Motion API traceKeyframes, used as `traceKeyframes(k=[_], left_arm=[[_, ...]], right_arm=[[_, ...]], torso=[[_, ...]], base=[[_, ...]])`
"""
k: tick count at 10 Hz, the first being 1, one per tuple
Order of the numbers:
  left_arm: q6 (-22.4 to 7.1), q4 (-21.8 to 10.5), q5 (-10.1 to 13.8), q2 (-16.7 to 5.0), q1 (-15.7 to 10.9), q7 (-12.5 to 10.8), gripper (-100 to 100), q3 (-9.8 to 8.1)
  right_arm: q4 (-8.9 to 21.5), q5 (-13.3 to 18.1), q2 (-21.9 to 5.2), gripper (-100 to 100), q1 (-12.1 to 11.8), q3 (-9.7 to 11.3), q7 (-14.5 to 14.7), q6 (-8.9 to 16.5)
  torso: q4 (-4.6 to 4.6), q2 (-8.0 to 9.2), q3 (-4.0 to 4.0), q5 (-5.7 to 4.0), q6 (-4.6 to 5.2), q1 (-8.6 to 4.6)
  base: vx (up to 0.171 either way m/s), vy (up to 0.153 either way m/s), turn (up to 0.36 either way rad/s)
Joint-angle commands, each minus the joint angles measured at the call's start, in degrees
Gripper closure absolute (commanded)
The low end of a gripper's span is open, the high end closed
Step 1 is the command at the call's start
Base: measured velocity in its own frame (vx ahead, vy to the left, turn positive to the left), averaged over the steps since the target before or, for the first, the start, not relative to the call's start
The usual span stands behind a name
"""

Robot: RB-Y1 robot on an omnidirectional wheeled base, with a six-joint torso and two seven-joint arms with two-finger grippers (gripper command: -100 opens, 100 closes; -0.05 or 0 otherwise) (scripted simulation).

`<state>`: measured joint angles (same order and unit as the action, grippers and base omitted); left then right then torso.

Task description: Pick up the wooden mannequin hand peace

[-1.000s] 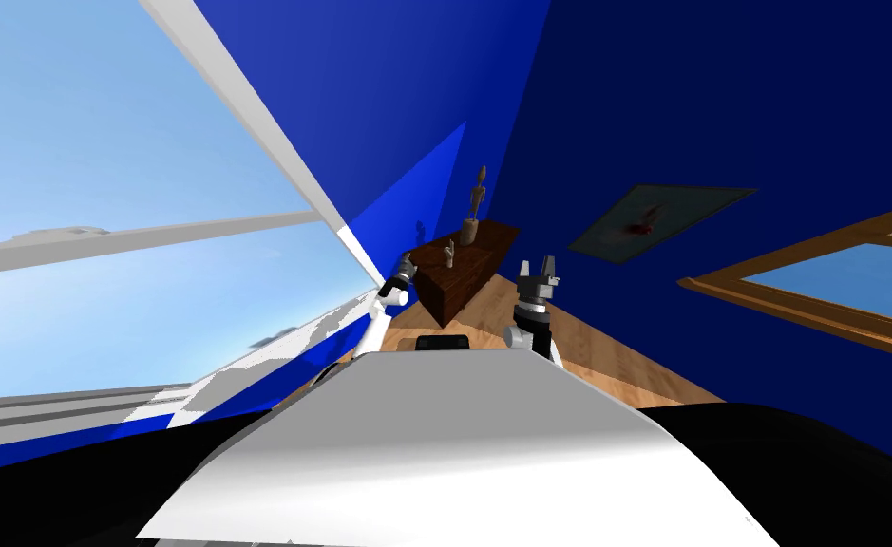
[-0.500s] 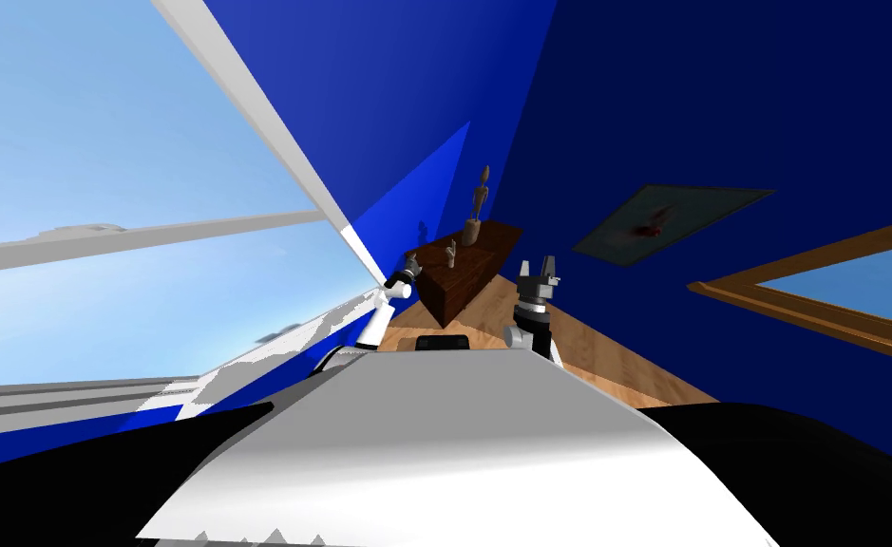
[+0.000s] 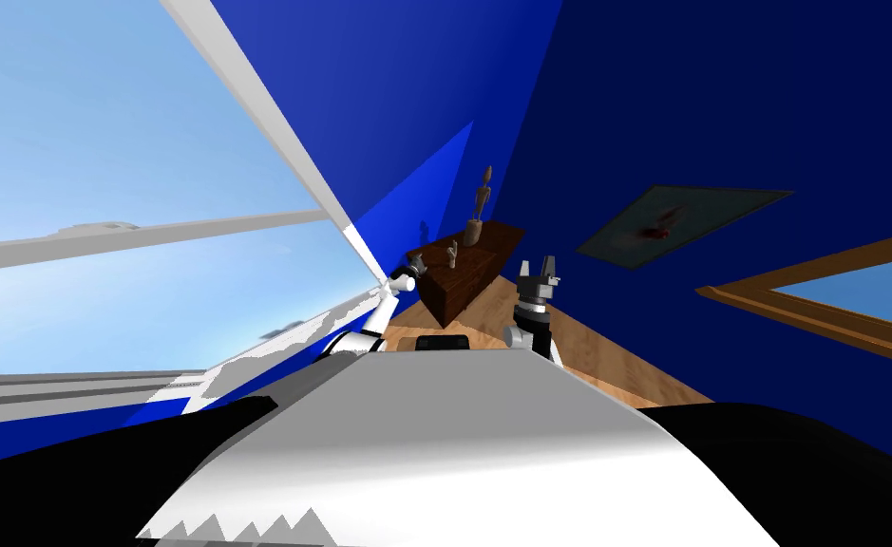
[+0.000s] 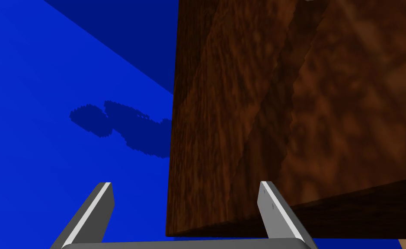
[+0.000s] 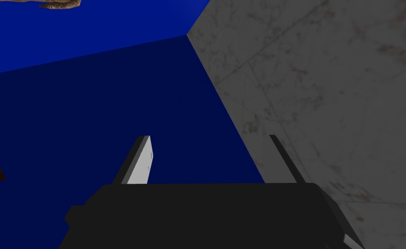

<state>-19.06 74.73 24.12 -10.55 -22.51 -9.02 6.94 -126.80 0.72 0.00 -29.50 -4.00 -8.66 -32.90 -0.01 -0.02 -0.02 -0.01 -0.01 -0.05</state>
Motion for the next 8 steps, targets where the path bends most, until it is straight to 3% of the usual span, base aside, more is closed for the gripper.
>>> traceKeyframes(k=[1,2,8], left_arm=[[-2.86,-2.86,1.44,-0.3,-2.86,-1.08,-100,0.94],[-2.94,-4.32,1.44,-0.3,-4.19,-1.08,-100,0.94],[-11.94,-14.51,5.29,-0.59,-14.85,-4.34,-100,3.3]], right_arm=[[0.0,0.0,0.0,0,0.0,0.0,0.0,0.0],[0.0,0.0,0.0,0,0.0,0.0,0.0,0.0],[0.0,0.0,0.0,0,0.0,0.0,0.0,0.0]], torso=[[0.0,0.0,0.0,0.0,0.0,0.0],[0.0,-0.01,0.0,0.0,-0.01,-0.01],[0.0,-0.01,-0.01,-0.01,-0.01,-0.05]], base=[[0.006,-0.013,0.06],[0.006,-0.014,0.036],[0.007,-0.018,0.047]])
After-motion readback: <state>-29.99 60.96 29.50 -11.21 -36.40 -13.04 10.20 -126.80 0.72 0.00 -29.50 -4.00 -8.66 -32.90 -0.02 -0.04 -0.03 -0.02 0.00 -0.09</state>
